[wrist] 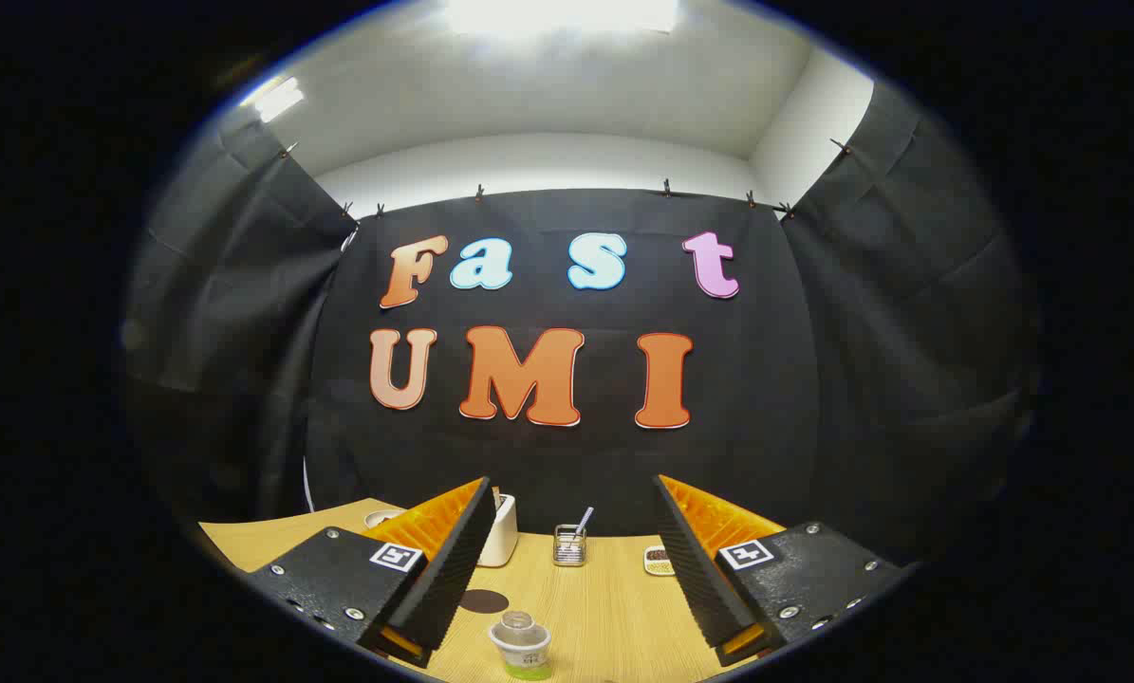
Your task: Take the bottle from table, then pour the juice into the cup, finally place the bottle on the coaster
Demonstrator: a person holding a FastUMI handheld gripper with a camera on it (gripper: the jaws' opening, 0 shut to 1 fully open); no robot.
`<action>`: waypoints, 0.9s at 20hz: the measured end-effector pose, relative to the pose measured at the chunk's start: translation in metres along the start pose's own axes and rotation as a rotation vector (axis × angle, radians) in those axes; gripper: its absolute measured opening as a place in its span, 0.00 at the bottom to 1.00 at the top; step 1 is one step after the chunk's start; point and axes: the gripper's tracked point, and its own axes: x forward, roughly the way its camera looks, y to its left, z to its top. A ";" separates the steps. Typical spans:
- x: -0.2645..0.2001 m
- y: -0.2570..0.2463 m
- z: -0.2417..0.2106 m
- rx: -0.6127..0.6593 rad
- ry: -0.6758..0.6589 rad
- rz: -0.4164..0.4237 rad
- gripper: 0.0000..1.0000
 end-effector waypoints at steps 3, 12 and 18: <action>-0.001 0.004 0.001 -0.019 -0.007 0.012 0.98; -0.008 0.008 0.003 -0.038 -0.021 0.022 0.98; -0.010 0.007 -0.004 -0.032 -0.009 0.024 0.98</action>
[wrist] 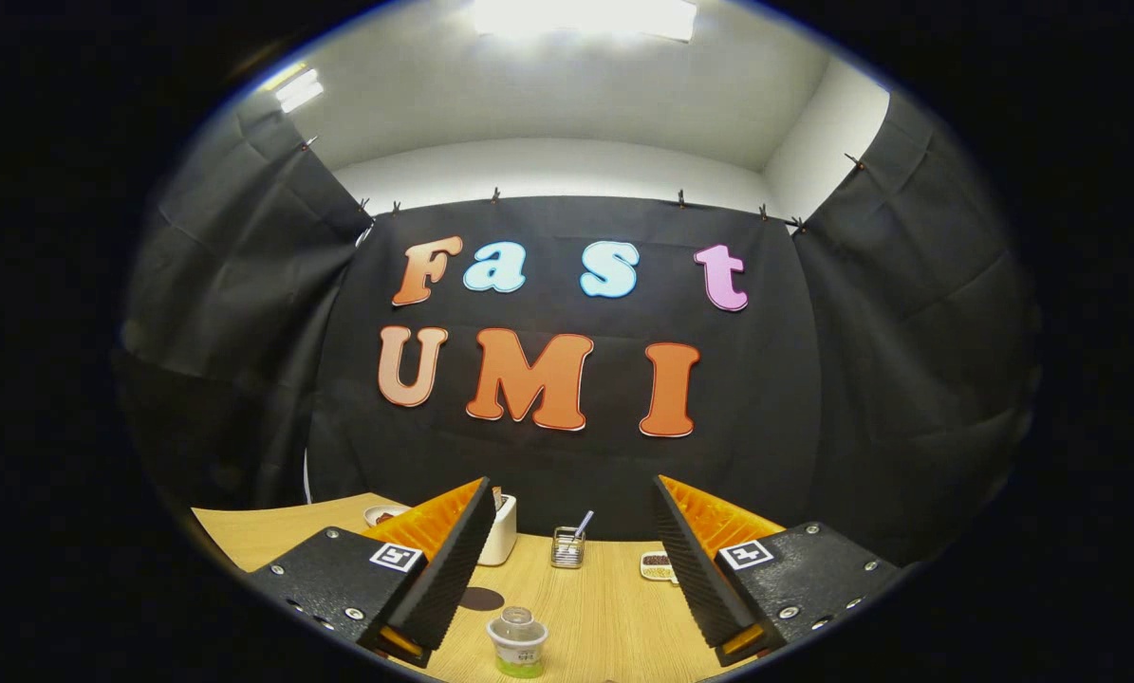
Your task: Take the bottle from table, then pour the juice into the cup, finally place the bottle on the coaster
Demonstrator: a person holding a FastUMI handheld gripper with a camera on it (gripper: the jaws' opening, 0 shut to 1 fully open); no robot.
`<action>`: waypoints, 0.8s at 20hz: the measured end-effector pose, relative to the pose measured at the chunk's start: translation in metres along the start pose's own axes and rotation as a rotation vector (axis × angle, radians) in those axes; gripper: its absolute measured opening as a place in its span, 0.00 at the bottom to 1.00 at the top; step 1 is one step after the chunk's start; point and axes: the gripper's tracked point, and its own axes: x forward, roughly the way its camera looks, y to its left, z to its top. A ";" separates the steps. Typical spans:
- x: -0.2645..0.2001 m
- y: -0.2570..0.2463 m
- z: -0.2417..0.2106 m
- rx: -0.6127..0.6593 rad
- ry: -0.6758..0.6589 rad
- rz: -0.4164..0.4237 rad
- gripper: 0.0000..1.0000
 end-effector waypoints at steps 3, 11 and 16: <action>-0.001 -0.001 -0.008 0.010 0.016 0.008 0.98; -0.001 0.001 -0.013 0.022 0.022 0.021 0.98; 0.000 0.004 -0.013 0.031 0.020 0.024 0.98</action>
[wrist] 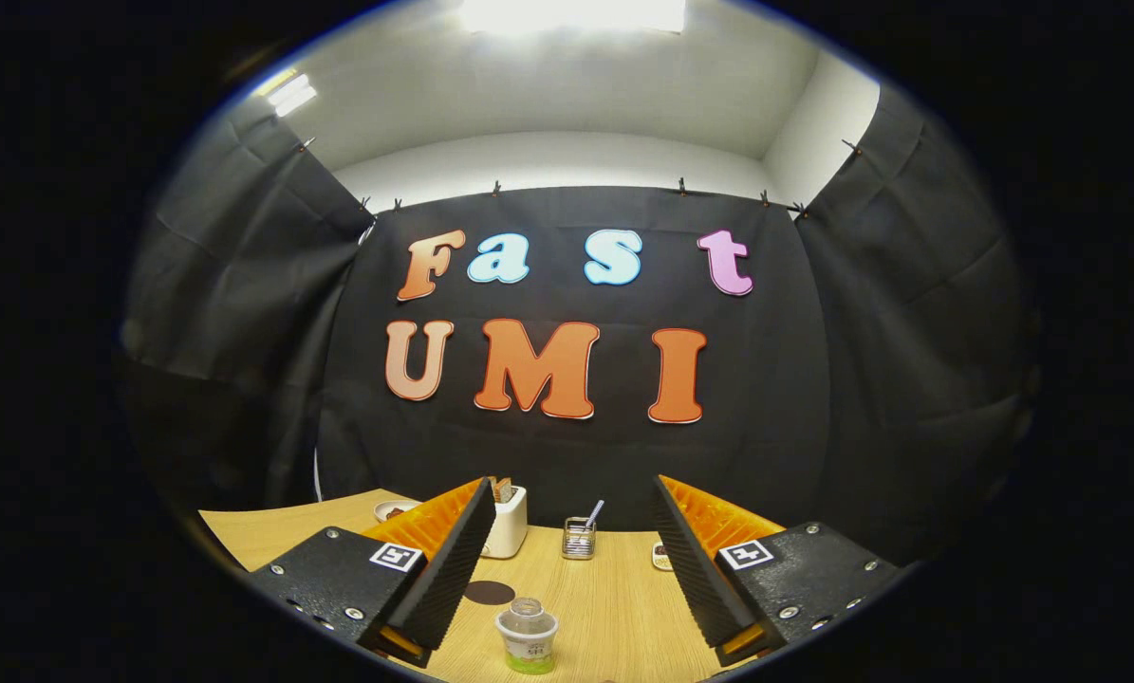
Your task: Take the bottle from table, then pour the juice into the cup, finally place the bottle on the coaster
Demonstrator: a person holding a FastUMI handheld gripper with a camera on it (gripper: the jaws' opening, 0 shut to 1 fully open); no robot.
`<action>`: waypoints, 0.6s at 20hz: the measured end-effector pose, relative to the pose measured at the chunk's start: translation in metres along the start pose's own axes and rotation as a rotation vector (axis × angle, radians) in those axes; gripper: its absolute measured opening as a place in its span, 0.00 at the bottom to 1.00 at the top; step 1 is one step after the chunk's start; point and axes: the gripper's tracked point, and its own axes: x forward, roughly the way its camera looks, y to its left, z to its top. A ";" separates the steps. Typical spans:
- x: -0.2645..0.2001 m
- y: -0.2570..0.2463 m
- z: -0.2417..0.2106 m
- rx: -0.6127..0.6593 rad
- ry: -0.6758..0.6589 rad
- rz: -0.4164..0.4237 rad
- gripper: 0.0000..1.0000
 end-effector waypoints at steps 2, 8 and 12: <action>0.001 0.000 0.002 0.011 -0.001 0.003 0.98; 0.003 0.004 0.002 0.025 0.002 0.005 0.98; 0.005 0.008 -0.022 0.025 0.034 0.013 0.98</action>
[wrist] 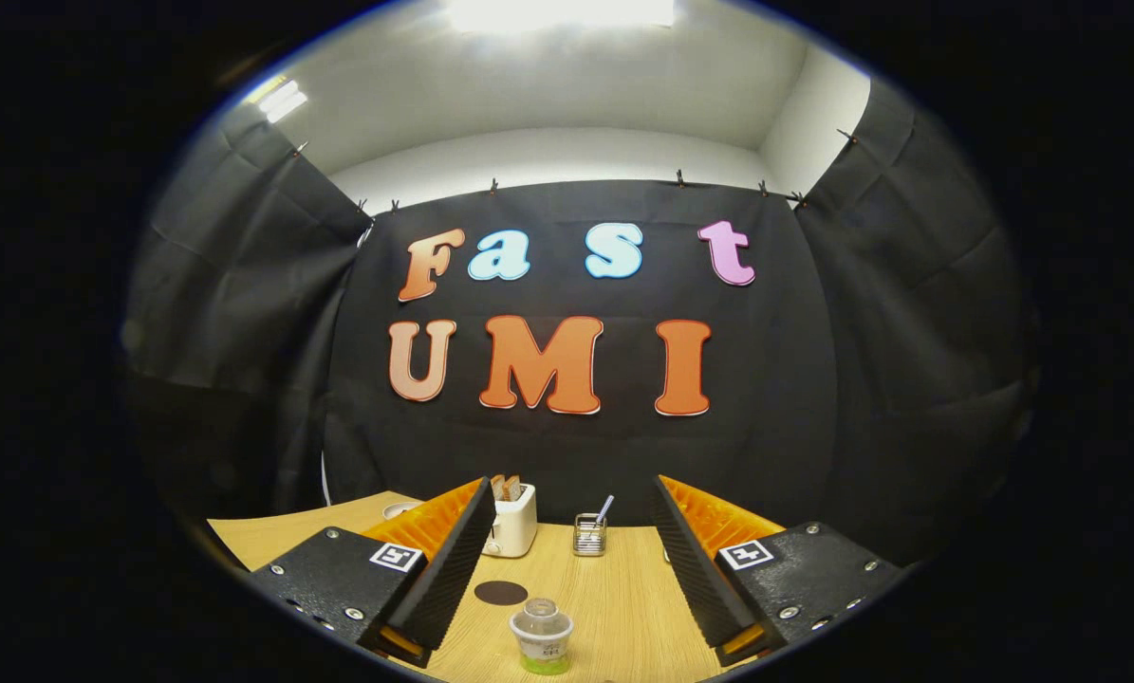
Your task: Take the bottle from table, then pour the juice into the cup, finally place the bottle on the coaster
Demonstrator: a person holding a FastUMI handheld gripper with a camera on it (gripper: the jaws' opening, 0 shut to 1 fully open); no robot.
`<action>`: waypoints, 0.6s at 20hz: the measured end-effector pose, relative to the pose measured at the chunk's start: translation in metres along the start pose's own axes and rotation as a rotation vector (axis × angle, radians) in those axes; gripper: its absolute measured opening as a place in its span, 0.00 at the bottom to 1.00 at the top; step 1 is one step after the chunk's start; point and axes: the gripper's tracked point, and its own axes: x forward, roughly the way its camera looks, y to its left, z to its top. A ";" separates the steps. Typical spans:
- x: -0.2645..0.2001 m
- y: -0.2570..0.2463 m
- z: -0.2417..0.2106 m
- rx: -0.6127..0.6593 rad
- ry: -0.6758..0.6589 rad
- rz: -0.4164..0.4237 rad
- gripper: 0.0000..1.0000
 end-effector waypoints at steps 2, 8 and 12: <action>0.000 0.005 -0.017 0.021 0.025 0.016 0.98; 0.008 0.020 -0.086 0.112 0.128 0.067 0.98; 0.012 0.024 -0.118 0.106 0.153 0.074 0.98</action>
